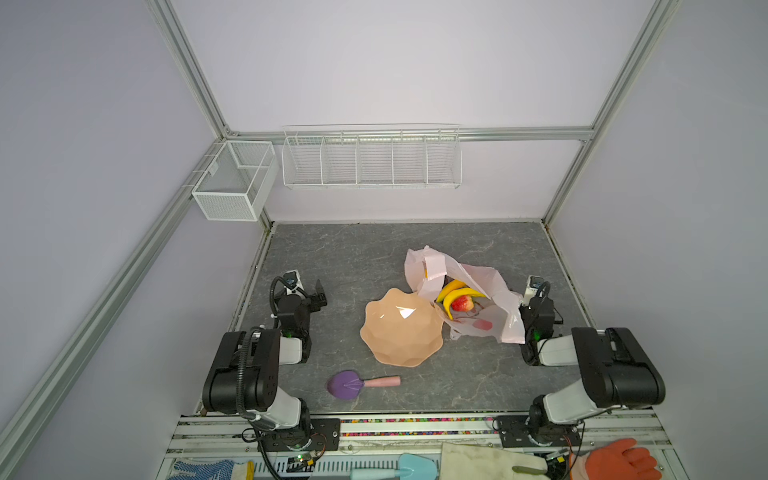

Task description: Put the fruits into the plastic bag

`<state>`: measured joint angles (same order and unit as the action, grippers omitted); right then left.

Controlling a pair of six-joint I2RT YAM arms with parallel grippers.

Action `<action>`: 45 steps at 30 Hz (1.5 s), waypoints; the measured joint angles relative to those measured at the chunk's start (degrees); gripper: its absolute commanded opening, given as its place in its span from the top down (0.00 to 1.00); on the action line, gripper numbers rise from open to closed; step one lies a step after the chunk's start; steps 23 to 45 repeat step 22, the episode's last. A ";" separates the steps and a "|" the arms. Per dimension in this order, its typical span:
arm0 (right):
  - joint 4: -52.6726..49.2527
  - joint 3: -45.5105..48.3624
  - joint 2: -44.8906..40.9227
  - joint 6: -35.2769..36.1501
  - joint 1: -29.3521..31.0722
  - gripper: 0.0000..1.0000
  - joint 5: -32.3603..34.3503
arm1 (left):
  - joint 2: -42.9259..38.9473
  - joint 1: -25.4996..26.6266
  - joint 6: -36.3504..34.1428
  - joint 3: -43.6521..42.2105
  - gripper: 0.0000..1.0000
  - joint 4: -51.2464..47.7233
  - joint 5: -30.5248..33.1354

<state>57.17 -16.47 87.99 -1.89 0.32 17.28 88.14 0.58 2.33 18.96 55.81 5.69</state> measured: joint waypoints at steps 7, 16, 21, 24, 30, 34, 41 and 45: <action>-2.60 -3.30 0.00 0.13 1.03 0.12 0.76 | 0.00 0.00 0.02 2.51 0.01 -3.23 -0.17; -3.54 -3.30 0.00 0.20 1.03 0.12 0.98 | 0.04 0.00 0.00 2.51 0.01 -4.35 -0.17; -3.85 -3.30 0.00 0.20 1.03 0.12 1.14 | 0.04 0.00 0.00 2.51 0.01 -4.35 -0.17; -3.85 -3.30 0.00 0.20 1.03 0.12 1.14 | 0.04 0.00 0.00 2.51 0.01 -4.35 -0.17; -3.85 -3.30 0.00 0.20 1.03 0.12 1.14 | 0.04 0.00 0.00 2.51 0.01 -4.35 -0.17; -3.85 -3.30 0.00 0.20 1.03 0.12 1.14 | 0.04 0.00 0.00 2.51 0.01 -4.35 -0.17; -3.85 -3.30 0.00 0.20 1.03 0.12 1.14 | 0.04 0.00 0.00 2.51 0.01 -4.35 -0.17; -3.85 -3.30 0.00 0.20 1.03 0.12 1.14 | 0.04 0.00 0.00 2.51 0.01 -4.35 -0.17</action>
